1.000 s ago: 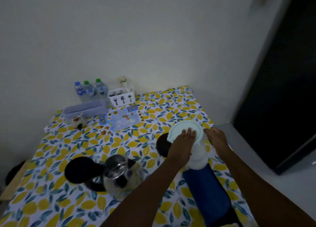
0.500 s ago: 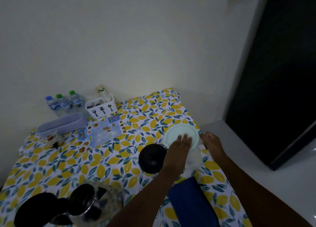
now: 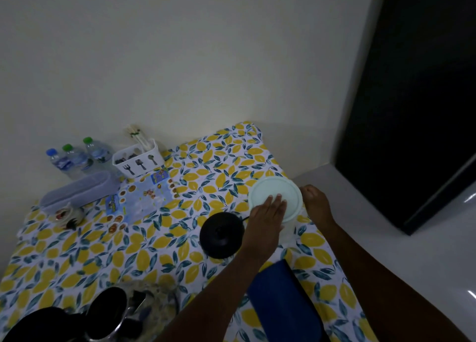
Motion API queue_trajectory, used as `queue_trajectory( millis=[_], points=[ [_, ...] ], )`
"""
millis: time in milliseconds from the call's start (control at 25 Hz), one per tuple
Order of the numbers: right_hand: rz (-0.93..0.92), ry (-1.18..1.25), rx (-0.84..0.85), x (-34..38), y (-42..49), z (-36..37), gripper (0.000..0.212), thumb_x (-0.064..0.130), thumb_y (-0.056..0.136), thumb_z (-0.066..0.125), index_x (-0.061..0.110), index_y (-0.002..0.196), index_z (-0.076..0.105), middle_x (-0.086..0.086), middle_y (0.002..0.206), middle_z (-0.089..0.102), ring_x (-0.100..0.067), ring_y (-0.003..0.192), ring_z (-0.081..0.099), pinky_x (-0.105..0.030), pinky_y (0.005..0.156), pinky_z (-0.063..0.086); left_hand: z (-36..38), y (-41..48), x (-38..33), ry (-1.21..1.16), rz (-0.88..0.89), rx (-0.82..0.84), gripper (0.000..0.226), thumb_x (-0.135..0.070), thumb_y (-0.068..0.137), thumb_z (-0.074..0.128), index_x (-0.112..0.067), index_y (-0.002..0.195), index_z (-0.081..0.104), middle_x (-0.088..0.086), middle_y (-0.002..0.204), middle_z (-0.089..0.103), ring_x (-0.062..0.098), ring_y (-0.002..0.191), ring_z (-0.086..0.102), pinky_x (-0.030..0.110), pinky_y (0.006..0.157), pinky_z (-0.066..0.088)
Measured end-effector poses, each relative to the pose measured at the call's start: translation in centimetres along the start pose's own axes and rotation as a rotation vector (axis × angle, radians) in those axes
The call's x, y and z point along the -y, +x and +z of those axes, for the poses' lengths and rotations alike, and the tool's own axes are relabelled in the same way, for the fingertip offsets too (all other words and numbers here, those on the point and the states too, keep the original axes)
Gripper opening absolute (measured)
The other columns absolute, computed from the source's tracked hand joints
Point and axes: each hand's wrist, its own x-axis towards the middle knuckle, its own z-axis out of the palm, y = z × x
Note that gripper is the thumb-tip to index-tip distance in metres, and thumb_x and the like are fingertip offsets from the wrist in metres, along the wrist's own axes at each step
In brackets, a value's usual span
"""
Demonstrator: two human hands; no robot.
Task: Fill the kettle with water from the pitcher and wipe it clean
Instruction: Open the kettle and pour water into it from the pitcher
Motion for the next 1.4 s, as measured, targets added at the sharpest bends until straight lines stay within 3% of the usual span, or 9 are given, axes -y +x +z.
queue_trajectory(
  millis=[80, 160, 240, 400, 560, 920, 1080, 1240, 1400],
  points=[
    [-0.083, 0.001, -0.073, -0.8, -0.6, 1.0, 0.026, 0.031, 0.095, 0.041, 0.018, 0.105, 0.062, -0.004, 0.105, 0.064, -0.022, 0.103, 0.058, -0.018, 0.084, 0.042, -0.1, 0.0, 0.1, 0.01, 0.009, -0.027, 0.064, -0.025, 0.086, 0.067, -0.011, 0.142, 0.038, 0.007, 0.152, 0.038, 0.027, 0.139, 0.035, 0.048, 0.103, 0.042],
    [-0.183, -0.038, -0.149, -2.5, -2.6, 1.9, 0.041, 0.03, 0.094, 0.04, 0.013, 0.131, 0.05, -0.011, 0.138, 0.051, -0.023, 0.128, 0.045, -0.025, 0.105, 0.031, -0.2, -0.2, 0.3, -0.047, 0.027, -0.074, 0.06, -0.021, 0.089, 0.063, -0.012, 0.143, 0.037, 0.006, 0.153, 0.035, 0.026, 0.141, 0.031, 0.048, 0.108, 0.036],
    [-0.266, -0.113, -0.21, -4.3, -5.7, 2.2, 0.051, 0.029, 0.094, 0.044, 0.014, 0.141, 0.036, -0.01, 0.149, 0.037, -0.02, 0.136, 0.034, -0.032, 0.111, 0.026, -0.3, -1.4, 0.4, -0.141, 0.022, -0.154, 0.051, -0.016, 0.093, 0.054, -0.012, 0.142, 0.038, 0.005, 0.153, 0.036, 0.025, 0.142, 0.029, 0.045, 0.112, 0.029],
    [-0.247, -0.2, -0.072, -6.7, -11.8, 3.5, 0.065, 0.029, 0.09, 0.057, 0.02, 0.147, 0.026, 0.002, 0.152, 0.029, -0.014, 0.139, 0.027, -0.036, 0.113, 0.028, -0.1, -6.2, 0.8, -0.22, -0.05, -0.308, 0.047, -0.012, 0.093, 0.054, -0.006, 0.138, 0.044, 0.01, 0.146, 0.044, 0.019, 0.136, 0.03, 0.038, 0.114, 0.029],
    [-0.362, -0.378, 0.162, -7.4, -16.2, 5.9, 0.083, 0.042, 0.082, 0.066, 0.024, 0.149, 0.019, 0.008, 0.154, 0.022, -0.011, 0.143, 0.018, -0.034, 0.115, 0.023, 0.6, -13.9, 2.4, -0.355, -0.213, -0.274, 0.045, -0.016, 0.096, 0.054, -0.015, 0.14, 0.044, 0.002, 0.147, 0.043, 0.014, 0.135, 0.03, 0.032, 0.11, 0.034],
    [-0.596, -0.601, 0.53, -3.1, -25.0, 18.9, 0.104, 0.073, 0.073, 0.053, 0.029, 0.148, -0.004, 0.007, 0.158, -0.005, -0.011, 0.145, -0.008, -0.04, 0.117, 0.009, -2.8, -30.3, 9.7, -0.28, -0.423, -0.368, 0.04, -0.025, 0.098, 0.043, -0.016, 0.137, 0.047, 0.005, 0.141, 0.05, 0.018, 0.132, 0.038, 0.038, 0.111, 0.037],
    [-0.682, -0.586, 0.56, -1.0, -28.0, 24.0, 0.107, 0.08, 0.069, 0.045, 0.026, 0.149, -0.002, 0.005, 0.159, -0.003, -0.009, 0.145, -0.008, -0.039, 0.117, 0.005, -5.7, -35.0, 12.9, -0.195, -0.445, -0.475, 0.04, -0.025, 0.096, 0.04, -0.011, 0.13, 0.054, 0.01, 0.133, 0.057, 0.016, 0.126, 0.037, 0.038, 0.107, 0.04],
    [-0.657, -0.528, 0.546, 1.1, -30.5, 27.3, 0.116, 0.06, 0.065, 0.073, 0.02, 0.148, 0.002, -0.001, 0.159, 0.004, -0.016, 0.146, 0.002, -0.037, 0.116, 0.012, -8.5, -39.2, 15.5, -0.113, -0.438, -0.554, 0.035, -0.014, 0.092, 0.055, -0.007, 0.126, 0.057, 0.011, 0.131, 0.058, 0.019, 0.128, 0.038, 0.044, 0.106, 0.042],
    [-0.616, -0.506, 0.481, 2.5, -31.8, 29.1, 0.114, 0.035, 0.069, 0.08, 0.025, 0.144, -0.006, 0.007, 0.153, -0.003, -0.01, 0.142, 0.001, -0.029, 0.114, 0.014, -9.8, -42.6, 18.1, -0.172, -0.744, -0.696, 0.056, -0.019, 0.091, 0.062, -0.013, 0.141, 0.038, 0.011, 0.151, 0.032, 0.026, 0.141, 0.024, 0.038, 0.112, 0.027]
  ],
)
